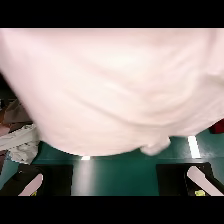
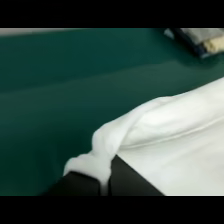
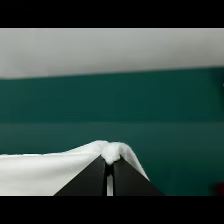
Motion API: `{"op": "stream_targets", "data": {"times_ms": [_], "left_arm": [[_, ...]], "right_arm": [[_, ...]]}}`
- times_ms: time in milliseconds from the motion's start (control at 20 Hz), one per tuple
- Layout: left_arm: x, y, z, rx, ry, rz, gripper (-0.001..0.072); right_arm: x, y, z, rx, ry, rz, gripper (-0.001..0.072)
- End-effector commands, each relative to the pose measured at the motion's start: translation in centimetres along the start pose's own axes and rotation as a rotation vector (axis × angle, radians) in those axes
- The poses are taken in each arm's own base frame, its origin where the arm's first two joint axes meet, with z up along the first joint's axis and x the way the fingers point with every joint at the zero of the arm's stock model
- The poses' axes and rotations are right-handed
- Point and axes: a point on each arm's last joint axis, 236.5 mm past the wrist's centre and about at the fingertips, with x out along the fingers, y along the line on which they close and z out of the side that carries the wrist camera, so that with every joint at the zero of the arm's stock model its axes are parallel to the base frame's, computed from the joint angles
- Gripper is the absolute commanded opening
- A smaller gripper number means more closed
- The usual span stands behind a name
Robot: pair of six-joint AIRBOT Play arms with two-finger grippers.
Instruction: Fold the shirts.
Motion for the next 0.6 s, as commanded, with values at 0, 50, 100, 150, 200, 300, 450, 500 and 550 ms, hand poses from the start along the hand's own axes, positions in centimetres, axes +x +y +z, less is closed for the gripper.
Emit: {"op": "stream_targets", "data": {"times_ms": [0, 50, 100, 150, 200, 300, 450, 500, 550], "left_arm": [[9.2, 5.4, -11.5, -0.197, 0.332, 0.016, 0.0025], [11.2, 6.5, -14.3, -0.245, 0.401, 0.018, 0.0025], [12.9, 7.7, -16.8, -0.281, 0.456, 0.027, 0.0025], [14.5, 8.8, -18.3, -0.294, 0.479, 0.037, 0.0025], [16.1, 9.9, -19.1, -0.297, 0.484, 0.049, 0.0025], [18.9, 12.1, -19.2, -0.296, 0.444, 0.079, 0.0025], [22.1, 15.2, -18.2, -0.312, 0.337, 0.144, 0.0025], [22.9, 16.2, -17.6, -0.313, 0.294, 0.166, 0.0025], [23.5, 17.1, -16.9, -0.311, 0.251, 0.186, 0.0025]], "right_arm": [[9.2, -4.1, -10.5, 0.074, 0.448, -0.031, 0.0015], [11.8, -4.9, -13.5, 0.064, 0.561, -0.061, 0.0015], [14.4, -5.2, -16.5, 0.05, 0.663, -0.072, 0.0015], [16.7, -5.1, -19.0, 0.042, 0.736, -0.066, 0.0015], [19.1, -5.0, -21.2, 0.042, 0.785, -0.053, 0.0015], [23.7, -5.0, -24.0, 0.053, 0.807, -0.035, 0.0015], [29.6, -6.0, -24.8, 0.067, 0.711, -0.05, 0.0015], [31.0, -6.6, -24.6, 0.083, 0.671, -0.062, 0.0015], [32.0, -6.9, -24.2, 0.094, 0.634, -0.071, 0.0015]]}}
